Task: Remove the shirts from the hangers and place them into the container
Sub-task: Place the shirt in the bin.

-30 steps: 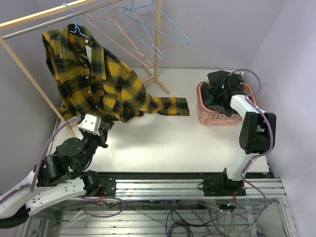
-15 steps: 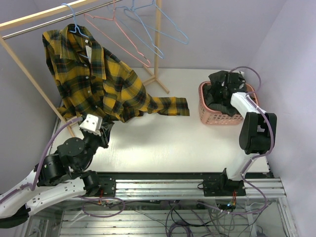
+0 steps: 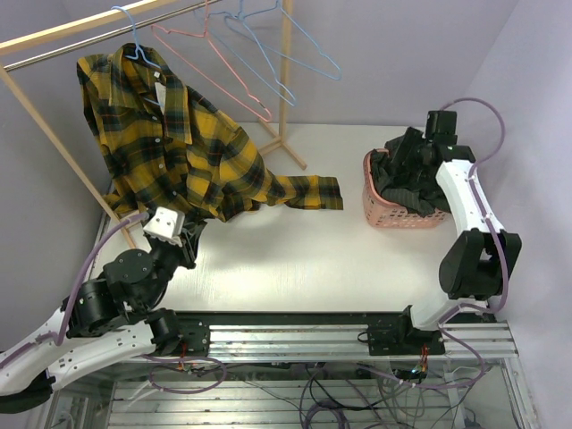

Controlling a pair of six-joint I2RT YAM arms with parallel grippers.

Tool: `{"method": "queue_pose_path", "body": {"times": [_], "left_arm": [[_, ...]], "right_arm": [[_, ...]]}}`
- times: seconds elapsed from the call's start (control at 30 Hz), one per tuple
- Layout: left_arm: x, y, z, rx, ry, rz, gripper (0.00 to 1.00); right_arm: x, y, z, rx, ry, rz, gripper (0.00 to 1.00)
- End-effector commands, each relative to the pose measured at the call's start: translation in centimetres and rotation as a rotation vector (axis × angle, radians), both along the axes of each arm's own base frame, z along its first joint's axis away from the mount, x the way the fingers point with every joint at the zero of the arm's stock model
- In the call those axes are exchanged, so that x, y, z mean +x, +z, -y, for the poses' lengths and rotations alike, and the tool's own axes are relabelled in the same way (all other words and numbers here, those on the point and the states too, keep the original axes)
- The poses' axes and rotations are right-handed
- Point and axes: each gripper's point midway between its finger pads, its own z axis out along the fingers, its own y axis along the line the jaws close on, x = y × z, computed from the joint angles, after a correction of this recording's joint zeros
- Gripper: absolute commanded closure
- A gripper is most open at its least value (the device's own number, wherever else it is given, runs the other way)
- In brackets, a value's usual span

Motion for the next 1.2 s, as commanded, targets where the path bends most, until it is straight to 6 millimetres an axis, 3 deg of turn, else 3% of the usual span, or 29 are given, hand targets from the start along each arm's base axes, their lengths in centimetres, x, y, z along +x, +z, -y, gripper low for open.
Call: {"method": "queue_pose_path", "body": {"times": [0.0, 0.17, 0.27, 0.33, 0.5, 0.6, 0.83, 1.17], "left_arm": [[-0.2, 0.3, -0.3, -0.023, 0.002, 0.005, 0.68], [-0.2, 0.2, -0.3, -0.019, 0.002, 0.006, 0.68], [-0.1, 0.2, -0.2, -0.013, -0.001, 0.005, 0.69], [-0.1, 0.1, -0.1, -0.007, -0.003, 0.005, 0.69], [0.0, 0.0, 0.1, 0.005, -0.003, 0.004, 0.7], [0.1, 0.0, 0.0, 0.011, 0.0, 0.004, 0.7], [0.3, -0.2, 0.3, 0.034, 0.004, 0.008, 0.71], [0.5, -0.5, 0.8, 0.06, -0.004, 0.0, 0.74]], "right_arm": [[0.2, 5.4, 1.6, -0.053, -0.064, 0.11, 0.28], [0.3, 9.3, 5.1, -0.103, -0.179, 0.211, 0.38], [0.6, 9.5, 7.1, -0.084, -0.211, 0.226, 0.51], [1.2, 8.7, 7.8, -0.083, -0.218, 0.214, 0.54], [2.4, 4.6, 7.7, -0.064, -0.198, 0.146, 0.52], [2.3, 2.1, 6.6, -0.013, -0.167, 0.106, 0.52], [0.2, -3.6, 4.7, 0.045, -0.109, 0.017, 0.53], [-2.5, -15.3, 3.6, 0.079, -0.087, -0.212, 0.51]]}}
